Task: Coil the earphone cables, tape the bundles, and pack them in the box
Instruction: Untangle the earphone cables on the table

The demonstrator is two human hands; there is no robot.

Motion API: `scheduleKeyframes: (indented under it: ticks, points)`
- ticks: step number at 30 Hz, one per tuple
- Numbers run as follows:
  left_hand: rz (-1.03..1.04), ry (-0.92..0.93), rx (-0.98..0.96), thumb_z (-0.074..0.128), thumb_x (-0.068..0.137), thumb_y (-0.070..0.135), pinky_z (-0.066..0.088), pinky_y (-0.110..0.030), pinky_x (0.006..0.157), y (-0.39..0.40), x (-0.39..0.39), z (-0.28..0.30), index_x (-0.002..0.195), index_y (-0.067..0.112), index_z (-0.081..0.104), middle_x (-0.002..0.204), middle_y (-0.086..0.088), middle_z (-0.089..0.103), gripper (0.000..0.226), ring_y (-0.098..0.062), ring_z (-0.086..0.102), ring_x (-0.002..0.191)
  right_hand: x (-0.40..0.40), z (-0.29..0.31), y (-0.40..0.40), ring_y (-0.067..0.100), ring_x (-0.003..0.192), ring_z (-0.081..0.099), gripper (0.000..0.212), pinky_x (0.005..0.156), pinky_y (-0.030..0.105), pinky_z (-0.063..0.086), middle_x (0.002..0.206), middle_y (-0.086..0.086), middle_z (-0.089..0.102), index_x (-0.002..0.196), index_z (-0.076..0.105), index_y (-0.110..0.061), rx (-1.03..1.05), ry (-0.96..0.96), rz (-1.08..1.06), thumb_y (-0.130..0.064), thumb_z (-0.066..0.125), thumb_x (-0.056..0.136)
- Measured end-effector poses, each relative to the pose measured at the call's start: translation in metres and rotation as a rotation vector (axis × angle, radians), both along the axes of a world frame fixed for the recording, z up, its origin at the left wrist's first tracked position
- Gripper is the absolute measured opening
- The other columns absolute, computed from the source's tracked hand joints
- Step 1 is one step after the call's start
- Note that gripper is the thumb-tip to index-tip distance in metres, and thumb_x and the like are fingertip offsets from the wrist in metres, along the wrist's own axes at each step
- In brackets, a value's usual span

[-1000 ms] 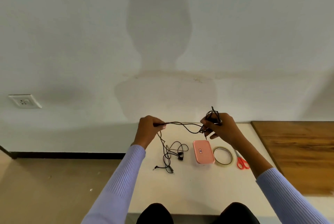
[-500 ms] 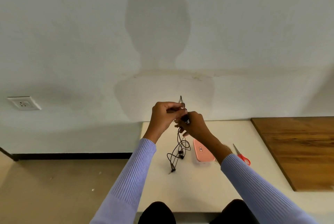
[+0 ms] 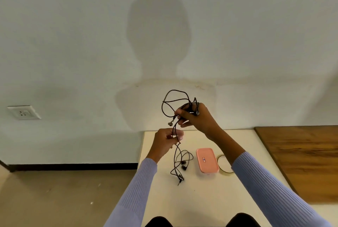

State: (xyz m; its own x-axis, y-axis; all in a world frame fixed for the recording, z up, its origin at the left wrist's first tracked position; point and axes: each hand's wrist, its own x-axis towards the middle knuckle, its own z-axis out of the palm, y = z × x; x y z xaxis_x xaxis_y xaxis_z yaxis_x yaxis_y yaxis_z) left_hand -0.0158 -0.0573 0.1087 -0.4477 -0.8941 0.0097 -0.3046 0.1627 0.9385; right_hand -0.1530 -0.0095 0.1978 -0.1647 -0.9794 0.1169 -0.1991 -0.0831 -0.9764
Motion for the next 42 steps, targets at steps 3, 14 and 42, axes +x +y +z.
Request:
scheduleKeyframes:
  ticks: [3,14,42]
  points:
    - [0.004,-0.026,-0.003,0.065,0.084,0.006,0.041,-0.015,0.047,-0.006,0.001,-0.002,0.091,0.009,0.073,0.085,-0.007,0.074,0.011,-0.008,0.053,0.06,-0.003,0.009,0.001,0.018,0.063,0.067,0.016,0.063,0.027,0.059,0.076,0.012,0.066,0.095,0.066,0.004,-0.07,-0.026,-0.038,-0.011,0.061,0.09]
    - [0.303,-0.047,-0.088,0.073,0.079,0.008,0.059,-0.038,0.075,-0.025,0.038,-0.013,0.078,0.003,0.075,0.071,-0.012,0.072,0.005,-0.028,0.07,0.071,-0.046,-0.013,0.02,0.011,0.055,0.067,0.013,0.054,0.019,0.056,0.072,0.013,0.067,0.091,0.067,0.003,-0.01,0.184,-0.182,-0.01,0.063,0.088]
    - [0.065,0.056,-0.285,0.071,0.082,0.014,0.056,-0.02,0.059,-0.01,0.007,0.047,0.097,0.007,0.074,0.08,-0.002,0.072,0.017,-0.009,0.068,0.069,-0.017,-0.049,0.012,0.013,0.05,0.06,0.027,0.051,0.024,0.055,0.061,0.002,0.061,0.078,0.064,-0.007,0.253,0.456,-0.043,-0.032,0.075,0.078]
